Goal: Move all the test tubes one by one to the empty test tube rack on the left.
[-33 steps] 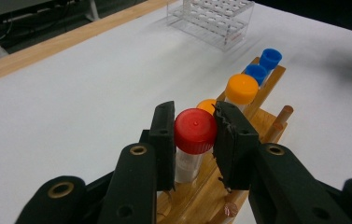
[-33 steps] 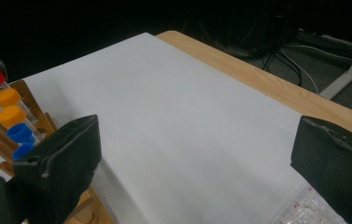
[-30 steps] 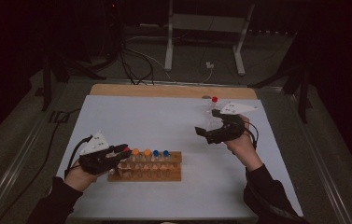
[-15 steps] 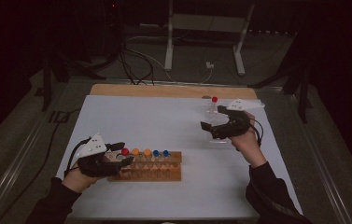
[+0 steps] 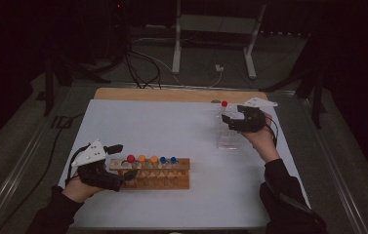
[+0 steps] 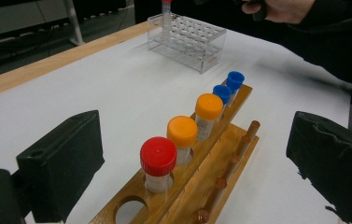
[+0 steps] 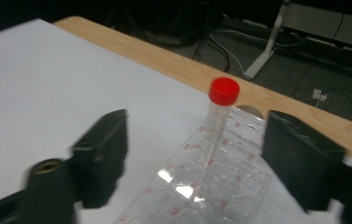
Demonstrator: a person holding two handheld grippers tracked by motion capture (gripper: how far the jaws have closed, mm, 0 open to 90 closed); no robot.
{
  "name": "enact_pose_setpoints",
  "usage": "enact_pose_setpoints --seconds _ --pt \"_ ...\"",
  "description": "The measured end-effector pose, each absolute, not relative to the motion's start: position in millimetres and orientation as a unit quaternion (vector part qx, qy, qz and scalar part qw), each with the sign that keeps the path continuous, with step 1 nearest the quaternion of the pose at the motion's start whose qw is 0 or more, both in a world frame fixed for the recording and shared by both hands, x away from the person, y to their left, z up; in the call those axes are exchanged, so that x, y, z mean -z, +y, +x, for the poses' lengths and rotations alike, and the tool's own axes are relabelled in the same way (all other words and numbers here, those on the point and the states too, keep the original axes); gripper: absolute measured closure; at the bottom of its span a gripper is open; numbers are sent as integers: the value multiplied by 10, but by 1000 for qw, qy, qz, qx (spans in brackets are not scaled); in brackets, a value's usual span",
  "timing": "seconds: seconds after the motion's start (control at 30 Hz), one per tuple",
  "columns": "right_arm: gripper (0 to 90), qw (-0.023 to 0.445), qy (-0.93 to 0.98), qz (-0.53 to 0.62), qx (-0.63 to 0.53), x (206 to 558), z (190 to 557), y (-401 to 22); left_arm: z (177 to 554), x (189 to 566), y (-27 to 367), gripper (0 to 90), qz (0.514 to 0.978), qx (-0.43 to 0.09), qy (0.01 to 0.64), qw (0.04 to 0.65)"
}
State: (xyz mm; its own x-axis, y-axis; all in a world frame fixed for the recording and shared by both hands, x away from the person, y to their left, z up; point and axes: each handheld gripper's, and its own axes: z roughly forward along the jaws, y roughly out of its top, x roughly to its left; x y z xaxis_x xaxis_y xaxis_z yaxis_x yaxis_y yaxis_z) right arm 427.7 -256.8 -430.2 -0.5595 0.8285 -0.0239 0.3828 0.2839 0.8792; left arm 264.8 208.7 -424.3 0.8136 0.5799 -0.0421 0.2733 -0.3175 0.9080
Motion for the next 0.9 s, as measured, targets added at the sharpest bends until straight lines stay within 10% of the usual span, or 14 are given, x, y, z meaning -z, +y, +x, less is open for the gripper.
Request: enact_pose_setpoints --seconds 0.23,0.9 --pt "546 242 772 414 -417 4523 4561 -2567 2652 4245 2099 47 796 -149 269 522" --pt "752 214 786 423 -397 4636 4846 -2469 2662 4256 2114 48 795 -142 271 524"
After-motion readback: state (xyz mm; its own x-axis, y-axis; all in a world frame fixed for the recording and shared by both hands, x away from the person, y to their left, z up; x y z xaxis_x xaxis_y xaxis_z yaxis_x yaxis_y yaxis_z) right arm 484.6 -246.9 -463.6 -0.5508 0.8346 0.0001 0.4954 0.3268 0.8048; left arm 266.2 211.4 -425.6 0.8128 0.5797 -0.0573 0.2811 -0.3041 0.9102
